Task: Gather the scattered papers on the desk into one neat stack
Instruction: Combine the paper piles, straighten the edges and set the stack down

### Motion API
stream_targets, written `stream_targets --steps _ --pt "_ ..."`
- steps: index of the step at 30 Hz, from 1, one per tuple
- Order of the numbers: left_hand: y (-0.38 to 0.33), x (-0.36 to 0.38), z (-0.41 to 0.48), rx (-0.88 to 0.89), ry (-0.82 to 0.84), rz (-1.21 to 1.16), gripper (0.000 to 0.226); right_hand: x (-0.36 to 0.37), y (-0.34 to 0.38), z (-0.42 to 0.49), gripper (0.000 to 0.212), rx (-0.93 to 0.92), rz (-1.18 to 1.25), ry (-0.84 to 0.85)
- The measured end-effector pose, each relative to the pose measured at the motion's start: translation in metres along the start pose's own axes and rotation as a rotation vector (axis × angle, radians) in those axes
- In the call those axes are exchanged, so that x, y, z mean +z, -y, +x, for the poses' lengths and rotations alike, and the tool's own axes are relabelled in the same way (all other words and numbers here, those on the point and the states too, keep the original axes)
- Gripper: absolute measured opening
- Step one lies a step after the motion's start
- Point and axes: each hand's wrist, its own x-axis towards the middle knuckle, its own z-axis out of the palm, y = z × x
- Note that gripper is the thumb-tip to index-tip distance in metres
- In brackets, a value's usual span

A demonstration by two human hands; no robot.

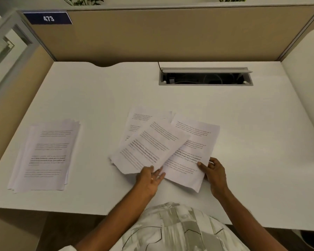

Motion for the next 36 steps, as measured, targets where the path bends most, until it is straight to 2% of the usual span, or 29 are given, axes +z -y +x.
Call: stream_targets --steps 1,2,5,7,9,11,12,13,14,16,18,20,22,24,26,30,33,36 --pt "0.006 -0.001 -0.002 -0.073 0.037 0.092 0.011 0.001 0.0 0.0 0.036 -0.001 -0.002 0.001" --pt "0.011 -0.003 -0.006 -0.144 0.085 0.19 0.012 0.002 0.0 0.0 0.036 -0.003 -0.006 0.0" --pt "0.011 -0.006 -0.017 -0.352 0.305 0.42 0.033 0.002 0.001 0.001 0.037 -0.014 -0.023 -0.002" --pt "-0.007 0.0 -0.025 -0.327 0.469 0.502 0.032 0.0 0.002 0.002 0.038 -0.026 -0.04 0.002" --pt "-0.036 0.011 -0.025 -0.092 0.504 0.576 0.024 -0.001 0.001 0.001 0.039 -0.035 -0.059 0.011" --pt "-0.069 0.018 -0.001 0.383 0.317 0.805 0.028 0.0 0.0 0.001 0.04 -0.039 -0.082 0.021" --pt "-0.085 0.018 0.013 0.621 0.157 1.004 0.043 0.0 0.0 0.002 0.04 -0.039 -0.093 0.026" --pt "-0.098 0.014 0.03 0.772 -0.014 1.206 0.065 0.001 -0.001 0.002 0.04 -0.038 -0.102 0.03" --pt "-0.107 0.007 0.048 0.805 -0.158 1.363 0.09 0.002 -0.001 0.003 0.04 -0.036 -0.112 0.035" --pt "-0.115 -0.005 0.073 0.706 -0.279 1.576 0.131 0.005 -0.003 0.006 0.04 -0.038 -0.128 0.04" --pt "-0.11 -0.013 0.085 0.719 -0.261 1.711 0.144 0.009 -0.002 0.006 0.039 -0.057 -0.152 0.057" --pt "-0.103 -0.014 0.094 0.82 -0.217 1.666 0.143 0.017 -0.001 0.005 0.039 -0.094 -0.192 0.081" --pt "-0.097 -0.013 0.097 0.874 -0.155 1.48 0.14 0.026 0.003 0.005 0.044 -0.118 -0.239 0.096" --pt "-0.093 -0.011 0.098 0.9 -0.07 1.272 0.13 0.035 0.008 0.005 0.046 -0.114 -0.277 0.104" --pt "-0.092 -0.011 0.096 0.911 -0.035 1.169 0.114 0.04 0.011 0.006 0.046 -0.127 -0.317 0.117" --pt "-0.09 -0.011 0.093 0.927 0.003 1.17 0.068 0.048 0.015 0.009 0.043 -0.129 -0.328 0.127" --pt "-0.087 -0.004 0.092 0.893 0.017 1.189 0.057 0.055 0.023 0.011 0.059 -0.13 -0.279 0.148" --pt "-0.079 0.003 0.094 0.954 0.062 1.219 0.036 0.062 0.031 0.013 0.07 -0.175 -0.287 0.181"
